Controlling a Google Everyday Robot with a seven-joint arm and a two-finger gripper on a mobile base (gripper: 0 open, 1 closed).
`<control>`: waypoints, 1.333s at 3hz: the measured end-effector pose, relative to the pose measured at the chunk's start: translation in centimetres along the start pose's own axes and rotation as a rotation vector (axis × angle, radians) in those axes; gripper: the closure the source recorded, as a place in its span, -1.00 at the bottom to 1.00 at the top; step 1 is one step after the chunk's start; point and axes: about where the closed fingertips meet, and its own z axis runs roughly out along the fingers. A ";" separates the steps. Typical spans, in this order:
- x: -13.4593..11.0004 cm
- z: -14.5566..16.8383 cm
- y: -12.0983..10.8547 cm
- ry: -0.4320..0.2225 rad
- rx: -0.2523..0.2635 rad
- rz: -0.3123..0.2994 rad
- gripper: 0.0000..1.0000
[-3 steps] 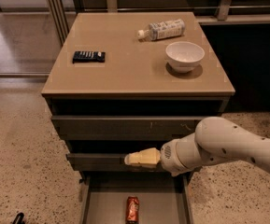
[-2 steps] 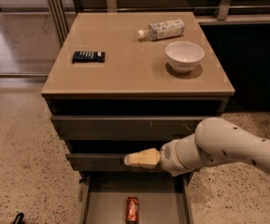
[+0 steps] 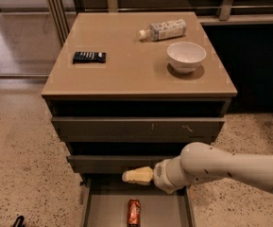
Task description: Pick coke can from bottom drawer and place on counter
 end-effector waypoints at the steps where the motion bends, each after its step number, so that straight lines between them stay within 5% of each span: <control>1: 0.2 5.0 -1.3 0.027 0.005 0.031 -1.00; 2: 0.1 8.9 -2.0 0.079 0.006 0.029 -1.00; 4: 0.6 9.7 -2.2 0.078 0.015 0.047 -1.00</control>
Offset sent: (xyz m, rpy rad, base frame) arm 0.0146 0.0557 -0.1299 -0.0012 0.1823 0.1143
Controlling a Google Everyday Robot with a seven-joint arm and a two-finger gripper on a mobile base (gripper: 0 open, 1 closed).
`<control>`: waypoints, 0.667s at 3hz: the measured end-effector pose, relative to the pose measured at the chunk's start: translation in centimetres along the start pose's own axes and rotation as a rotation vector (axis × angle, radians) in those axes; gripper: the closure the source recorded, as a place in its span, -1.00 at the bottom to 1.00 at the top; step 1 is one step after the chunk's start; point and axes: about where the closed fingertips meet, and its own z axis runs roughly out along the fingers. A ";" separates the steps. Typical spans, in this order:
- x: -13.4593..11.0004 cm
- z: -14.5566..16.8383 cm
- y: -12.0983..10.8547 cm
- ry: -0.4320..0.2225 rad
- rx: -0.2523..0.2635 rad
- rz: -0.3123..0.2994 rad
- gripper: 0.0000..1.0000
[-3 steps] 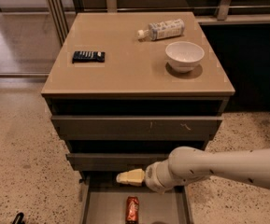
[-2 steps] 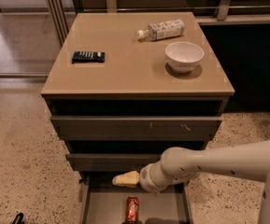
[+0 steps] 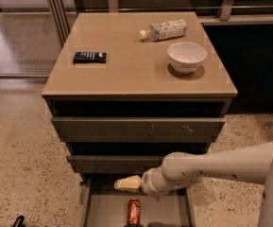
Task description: Pick coke can from bottom drawer and place on counter
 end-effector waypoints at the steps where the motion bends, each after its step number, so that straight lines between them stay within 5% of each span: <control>1: 0.0 3.4 -1.4 -0.004 0.007 0.058 -1.00; 2: 0.7 7.9 -2.9 0.045 0.009 0.079 -1.00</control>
Offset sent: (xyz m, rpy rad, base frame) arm -0.0117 0.0391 -0.1429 0.0011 0.1547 -0.0130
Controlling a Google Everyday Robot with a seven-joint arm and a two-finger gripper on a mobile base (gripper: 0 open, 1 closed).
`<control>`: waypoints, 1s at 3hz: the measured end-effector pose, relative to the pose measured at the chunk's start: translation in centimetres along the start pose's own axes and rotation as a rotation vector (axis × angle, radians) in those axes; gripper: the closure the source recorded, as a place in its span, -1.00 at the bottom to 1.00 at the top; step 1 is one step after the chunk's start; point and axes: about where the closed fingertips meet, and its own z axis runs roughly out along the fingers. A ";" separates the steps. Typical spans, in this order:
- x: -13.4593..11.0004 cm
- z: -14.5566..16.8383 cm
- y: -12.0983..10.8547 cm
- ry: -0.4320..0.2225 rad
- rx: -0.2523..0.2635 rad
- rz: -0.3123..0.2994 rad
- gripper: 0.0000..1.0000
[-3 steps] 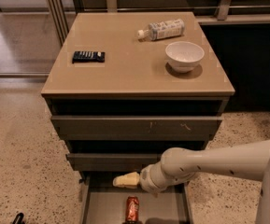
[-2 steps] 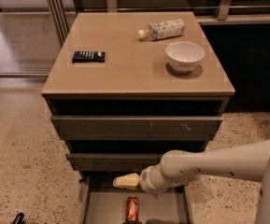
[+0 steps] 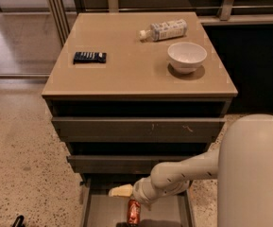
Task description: Pick coke can from bottom drawer and place on counter
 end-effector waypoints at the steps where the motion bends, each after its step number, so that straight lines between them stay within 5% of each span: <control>1: 0.7 3.8 -1.3 0.050 -0.005 0.012 -1.00; 2: 1.3 7.1 -3.7 0.088 -0.015 0.062 -1.00; 3: 1.4 7.3 -3.7 0.082 -0.008 0.056 -1.00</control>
Offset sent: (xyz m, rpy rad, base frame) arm -0.0196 0.0045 -0.1123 0.0396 0.1505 -0.0313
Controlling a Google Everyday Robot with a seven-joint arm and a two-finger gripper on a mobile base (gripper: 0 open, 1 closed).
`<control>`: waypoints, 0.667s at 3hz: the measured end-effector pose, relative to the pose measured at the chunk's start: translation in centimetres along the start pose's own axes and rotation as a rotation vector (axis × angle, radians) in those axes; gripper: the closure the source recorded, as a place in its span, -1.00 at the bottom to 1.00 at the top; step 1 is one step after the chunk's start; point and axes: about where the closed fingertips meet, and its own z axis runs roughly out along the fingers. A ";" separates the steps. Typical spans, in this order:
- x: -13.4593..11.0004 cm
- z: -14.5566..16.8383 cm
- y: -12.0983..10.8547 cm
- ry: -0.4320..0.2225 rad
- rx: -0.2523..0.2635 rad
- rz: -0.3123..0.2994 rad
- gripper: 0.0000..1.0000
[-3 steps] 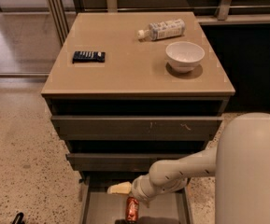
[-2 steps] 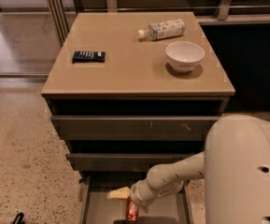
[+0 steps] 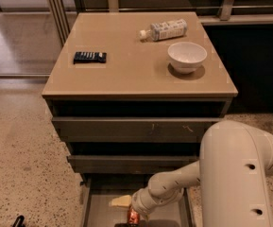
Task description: Pick coke can from bottom drawer and place on counter
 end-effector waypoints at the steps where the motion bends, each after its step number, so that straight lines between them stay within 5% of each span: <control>1: -0.7 2.4 -1.0 0.007 0.049 0.004 -1.00; 2: -2.7 6.9 -4.6 0.024 0.118 0.032 -1.00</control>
Offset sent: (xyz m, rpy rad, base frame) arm 0.0211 0.0056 -0.0986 -0.1374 0.0414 0.0423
